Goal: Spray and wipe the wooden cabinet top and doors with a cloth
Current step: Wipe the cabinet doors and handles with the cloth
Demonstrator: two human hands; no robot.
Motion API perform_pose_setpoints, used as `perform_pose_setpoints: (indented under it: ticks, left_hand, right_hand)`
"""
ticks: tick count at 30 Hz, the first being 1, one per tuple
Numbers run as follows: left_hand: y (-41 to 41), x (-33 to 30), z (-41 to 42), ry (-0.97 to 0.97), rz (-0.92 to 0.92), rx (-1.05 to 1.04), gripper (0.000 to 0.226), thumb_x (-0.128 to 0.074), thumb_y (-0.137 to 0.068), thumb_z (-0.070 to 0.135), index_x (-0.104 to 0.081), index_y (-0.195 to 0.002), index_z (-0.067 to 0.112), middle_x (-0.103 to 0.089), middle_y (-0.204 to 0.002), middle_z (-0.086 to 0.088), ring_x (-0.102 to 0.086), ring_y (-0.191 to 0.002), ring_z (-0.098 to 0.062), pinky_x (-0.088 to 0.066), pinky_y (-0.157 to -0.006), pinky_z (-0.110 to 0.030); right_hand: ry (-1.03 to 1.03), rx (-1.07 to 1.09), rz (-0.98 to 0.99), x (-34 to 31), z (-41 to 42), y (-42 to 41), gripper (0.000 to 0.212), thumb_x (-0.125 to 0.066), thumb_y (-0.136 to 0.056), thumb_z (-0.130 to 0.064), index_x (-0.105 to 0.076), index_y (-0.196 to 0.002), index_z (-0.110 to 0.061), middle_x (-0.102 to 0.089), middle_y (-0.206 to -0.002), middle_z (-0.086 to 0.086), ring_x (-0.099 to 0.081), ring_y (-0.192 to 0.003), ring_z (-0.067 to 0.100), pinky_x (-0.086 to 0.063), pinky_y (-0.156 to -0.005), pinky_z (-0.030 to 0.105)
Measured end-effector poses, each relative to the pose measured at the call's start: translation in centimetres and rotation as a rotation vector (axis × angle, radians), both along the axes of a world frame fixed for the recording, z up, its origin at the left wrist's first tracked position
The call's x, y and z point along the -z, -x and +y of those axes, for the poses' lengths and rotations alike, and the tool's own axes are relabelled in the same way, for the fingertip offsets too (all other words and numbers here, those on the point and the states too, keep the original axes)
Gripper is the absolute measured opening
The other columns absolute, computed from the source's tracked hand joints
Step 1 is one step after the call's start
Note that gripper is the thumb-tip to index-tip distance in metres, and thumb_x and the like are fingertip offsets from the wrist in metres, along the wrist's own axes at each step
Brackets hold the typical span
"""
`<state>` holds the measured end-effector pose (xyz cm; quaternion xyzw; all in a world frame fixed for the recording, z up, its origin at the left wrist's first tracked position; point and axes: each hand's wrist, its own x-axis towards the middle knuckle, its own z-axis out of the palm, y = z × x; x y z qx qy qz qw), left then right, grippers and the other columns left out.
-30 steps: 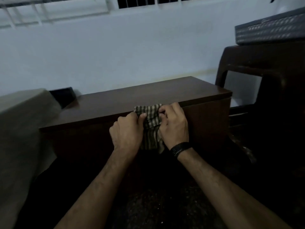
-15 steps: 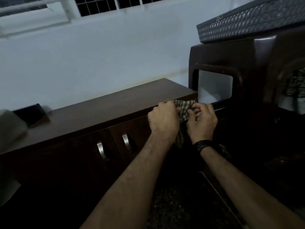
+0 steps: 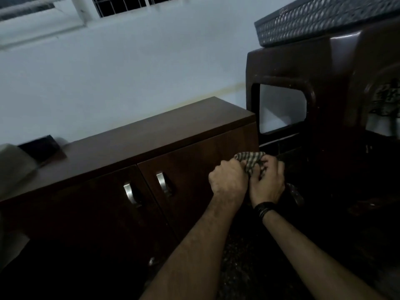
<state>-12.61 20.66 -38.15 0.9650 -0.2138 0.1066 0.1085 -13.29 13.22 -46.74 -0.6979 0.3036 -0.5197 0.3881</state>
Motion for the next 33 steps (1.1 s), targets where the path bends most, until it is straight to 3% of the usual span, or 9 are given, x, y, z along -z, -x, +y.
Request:
perform_pose_setpoints:
  ticks: [8, 16, 24, 28, 33]
  left_hand:
    - [0.1, 2.6, 6.5, 0.127, 0.138, -0.159, 0.053, -0.031, -0.104, 0.050, -0.065, -0.108, 0.010, -0.067, -0.111, -0.012, -0.065, -0.104, -0.032, -0.049, -0.083, -0.040]
    - [-1.3, 5.8, 15.1, 0.171, 0.151, -0.350, 0.060, -0.032, -0.101, 0.057, -0.066, -0.111, 0.008, -0.067, -0.115, -0.017, -0.064, -0.108, -0.037, -0.050, -0.089, -0.043]
    - [-2.6, 7.9, 21.0, 0.316, 0.129, -0.452, 0.066, -0.035, -0.095, 0.067, -0.072, -0.091, 0.013, -0.071, -0.096, -0.012, -0.069, -0.095, -0.035, -0.056, -0.081, -0.043]
    - [-2.8, 8.5, 21.9, 0.395, 0.122, -0.425, 0.059, -0.038, -0.097, 0.063, -0.070, -0.087, 0.015, -0.071, -0.091, -0.011, -0.069, -0.088, -0.034, -0.056, -0.074, -0.041]
    - [-3.1, 11.3, 25.6, 0.368, 0.171, -0.528, 0.051, -0.039, -0.100, 0.056, -0.071, -0.098, 0.017, -0.070, -0.100, -0.015, -0.067, -0.095, -0.037, -0.054, -0.078, -0.041]
  right_hand:
    - [0.102, -0.209, 0.012, 0.9, 5.9, 0.1, 0.023, -0.062, -0.084, -0.008, -0.060, -0.106, -0.016, -0.055, -0.109, 0.006, -0.059, -0.098, 0.029, -0.052, -0.082, 0.044]
    - [0.149, -0.405, 0.070, 2.1, 13.7, -0.9, 0.022, -0.064, -0.084, -0.004, -0.061, -0.102, -0.016, -0.055, -0.104, 0.001, -0.059, -0.095, 0.024, -0.053, -0.081, 0.043]
    - [0.153, -0.447, 0.020, 2.3, 20.1, -2.1, 0.021, -0.061, -0.084, -0.001, -0.065, -0.101, -0.013, -0.058, -0.105, 0.003, -0.059, -0.096, 0.024, -0.050, -0.081, 0.036]
    - [0.223, -0.451, 0.015, 3.4, 20.5, -2.2, 0.020, -0.061, -0.087, -0.003, -0.065, -0.103, -0.012, -0.059, -0.105, 0.004, -0.059, -0.096, 0.024, -0.052, -0.081, 0.038]
    - [0.414, -0.592, 0.165, 4.1, 23.6, -2.8, 0.018, -0.052, -0.087, -0.013, -0.063, -0.101, -0.016, -0.057, -0.102, 0.003, -0.057, -0.095, 0.025, -0.052, -0.073, 0.038]
